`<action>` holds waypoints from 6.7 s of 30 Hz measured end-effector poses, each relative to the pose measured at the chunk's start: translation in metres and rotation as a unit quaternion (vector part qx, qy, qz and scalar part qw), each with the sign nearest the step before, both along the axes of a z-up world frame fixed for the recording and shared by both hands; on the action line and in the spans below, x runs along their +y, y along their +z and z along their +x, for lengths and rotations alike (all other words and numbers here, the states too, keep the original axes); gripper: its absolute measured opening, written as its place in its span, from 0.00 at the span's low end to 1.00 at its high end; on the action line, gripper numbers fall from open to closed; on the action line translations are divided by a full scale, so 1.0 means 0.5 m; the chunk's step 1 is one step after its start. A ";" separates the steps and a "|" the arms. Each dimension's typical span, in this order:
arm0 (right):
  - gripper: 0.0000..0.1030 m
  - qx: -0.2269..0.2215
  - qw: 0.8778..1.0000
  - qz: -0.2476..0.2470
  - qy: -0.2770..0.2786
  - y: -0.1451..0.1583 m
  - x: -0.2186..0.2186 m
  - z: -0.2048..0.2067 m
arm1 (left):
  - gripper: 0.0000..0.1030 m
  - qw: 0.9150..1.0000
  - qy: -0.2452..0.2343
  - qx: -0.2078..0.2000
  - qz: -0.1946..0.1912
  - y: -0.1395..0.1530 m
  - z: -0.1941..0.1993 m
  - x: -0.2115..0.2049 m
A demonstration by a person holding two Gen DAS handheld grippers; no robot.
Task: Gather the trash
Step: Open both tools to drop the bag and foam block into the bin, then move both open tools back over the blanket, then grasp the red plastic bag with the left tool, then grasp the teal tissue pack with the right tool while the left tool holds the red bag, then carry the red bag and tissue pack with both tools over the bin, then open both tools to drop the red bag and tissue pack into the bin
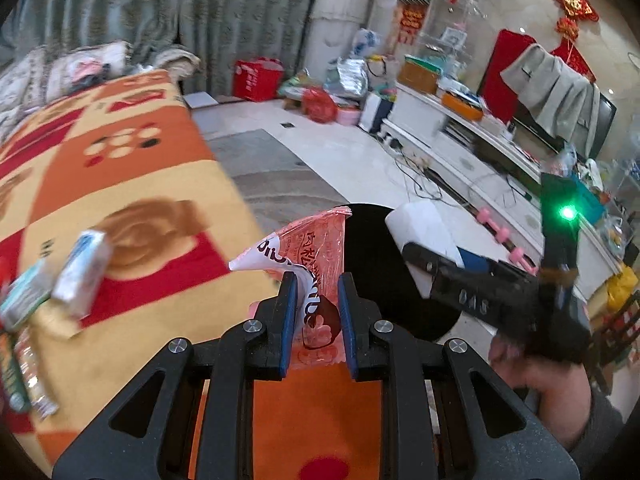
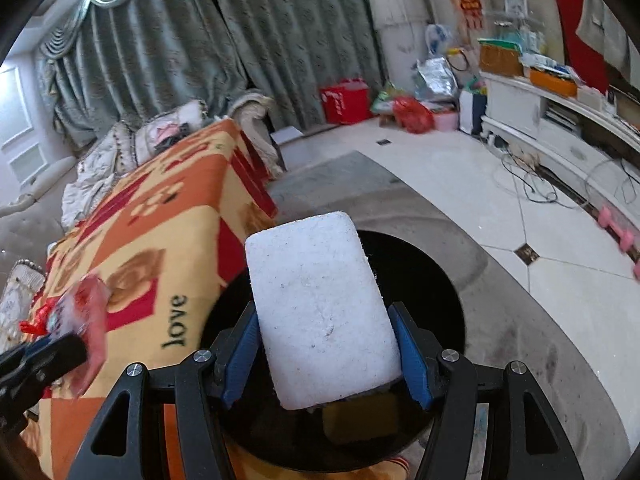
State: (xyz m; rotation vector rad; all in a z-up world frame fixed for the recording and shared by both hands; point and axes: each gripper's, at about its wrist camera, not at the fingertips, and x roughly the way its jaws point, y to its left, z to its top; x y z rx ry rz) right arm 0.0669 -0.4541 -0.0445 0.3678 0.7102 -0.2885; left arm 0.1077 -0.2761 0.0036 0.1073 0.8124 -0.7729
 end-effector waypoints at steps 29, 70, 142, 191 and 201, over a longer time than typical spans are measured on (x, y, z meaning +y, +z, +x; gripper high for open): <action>0.69 -0.022 0.998 0.055 0.004 0.000 0.015 0.026 | 0.51 0.996 0.087 0.003 0.010 -0.011 0.055 0.137; 0.71 -0.028 0.943 0.089 0.318 0.033 0.478 0.188 | 0.31 0.959 0.281 0.010 0.007 -0.003 0.021 0.592; 0.29 -0.053 0.911 -0.033 0.407 0.026 0.471 0.019 | 0.31 0.961 0.263 0.008 0.082 -0.033 -0.130 0.450; 0.44 0.073 0.995 -0.022 0.057 -0.043 0.027 0.040 | 0.32 0.996 0.007 -0.037 0.077 -0.006 -0.005 0.044; 0.53 0.033 0.997 -0.015 -0.072 -0.010 -0.054 -0.022 | 0.50 0.995 -0.051 0.027 0.076 -0.081 0.063 -0.134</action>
